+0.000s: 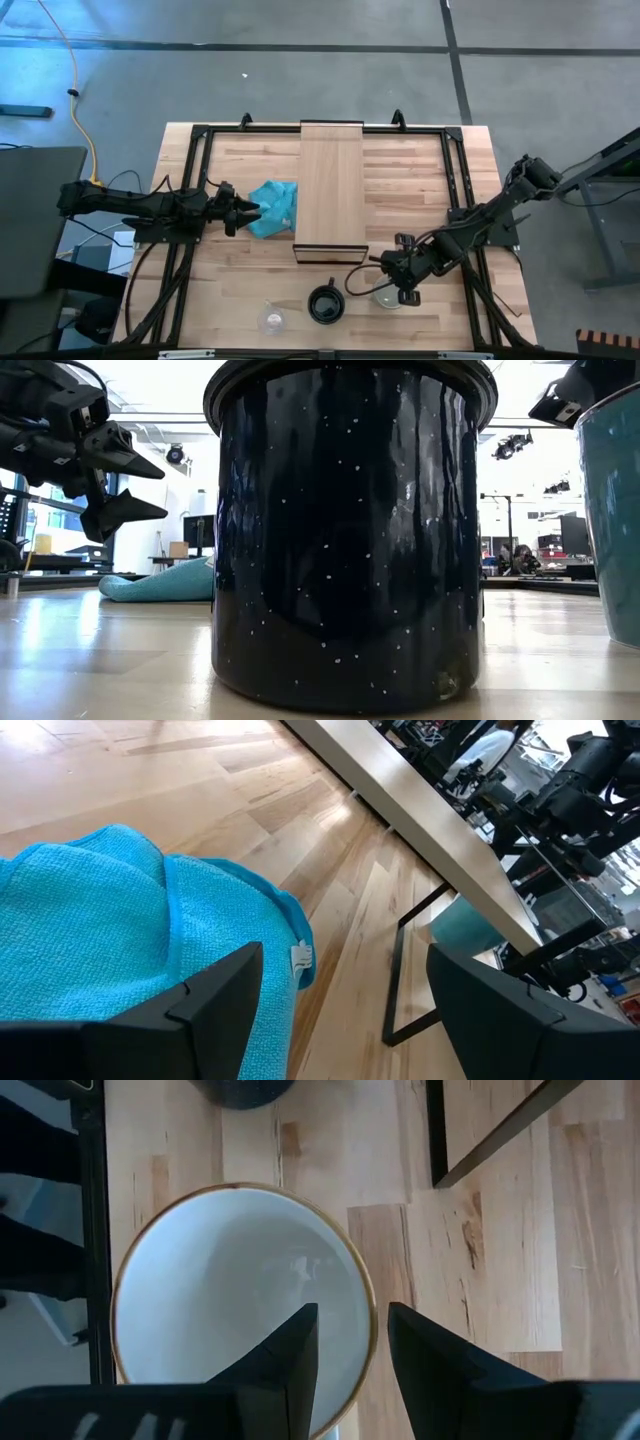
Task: Stack small to large cups/mugs on shelf
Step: Put the blue mug on the shelf
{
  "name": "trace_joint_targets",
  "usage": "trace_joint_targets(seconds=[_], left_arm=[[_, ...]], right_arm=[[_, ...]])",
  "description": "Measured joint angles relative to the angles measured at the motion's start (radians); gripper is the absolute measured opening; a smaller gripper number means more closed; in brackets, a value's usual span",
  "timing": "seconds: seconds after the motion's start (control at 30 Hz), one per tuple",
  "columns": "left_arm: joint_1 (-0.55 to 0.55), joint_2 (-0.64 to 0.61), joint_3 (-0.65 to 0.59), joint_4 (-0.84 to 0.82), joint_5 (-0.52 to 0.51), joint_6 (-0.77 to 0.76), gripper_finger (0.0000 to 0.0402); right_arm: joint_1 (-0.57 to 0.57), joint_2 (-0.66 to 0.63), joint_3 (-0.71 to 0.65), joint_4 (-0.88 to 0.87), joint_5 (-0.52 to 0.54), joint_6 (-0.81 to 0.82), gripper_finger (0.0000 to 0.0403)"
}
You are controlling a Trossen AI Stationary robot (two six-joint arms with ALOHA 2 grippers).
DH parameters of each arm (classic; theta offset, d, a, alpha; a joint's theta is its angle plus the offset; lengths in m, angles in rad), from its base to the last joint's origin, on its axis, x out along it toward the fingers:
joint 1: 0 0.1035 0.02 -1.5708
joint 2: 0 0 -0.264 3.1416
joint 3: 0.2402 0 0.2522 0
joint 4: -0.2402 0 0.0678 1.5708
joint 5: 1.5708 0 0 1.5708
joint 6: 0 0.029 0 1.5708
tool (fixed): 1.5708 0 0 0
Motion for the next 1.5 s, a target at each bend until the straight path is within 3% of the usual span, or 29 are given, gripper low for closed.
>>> trace_joint_targets(seconds=[0.5,1.23,1.37,1.5], left_arm=[[0.0,0.0,0.0,0.0,0.0,-0.007,0.0271],[0.0,0.0,0.0,0.0,0.0,-0.017,0.0271],[0.0,0.0,0.0,0.0,0.0,-0.017,0.0271],[0.0,0.0,0.0,0.0,0.0,-0.017,0.0271]], right_arm=[[0.0,0.071,0.002,0.0,-0.034,0.013,0.0115],[0.0,0.07,0.002,0.03,-0.006,0.061,0.0114],[0.0,0.07,0.003,0.025,0.009,0.075,0.0091],[0.0,0.069,0.003,0.017,0.01,0.079,0.0038]])
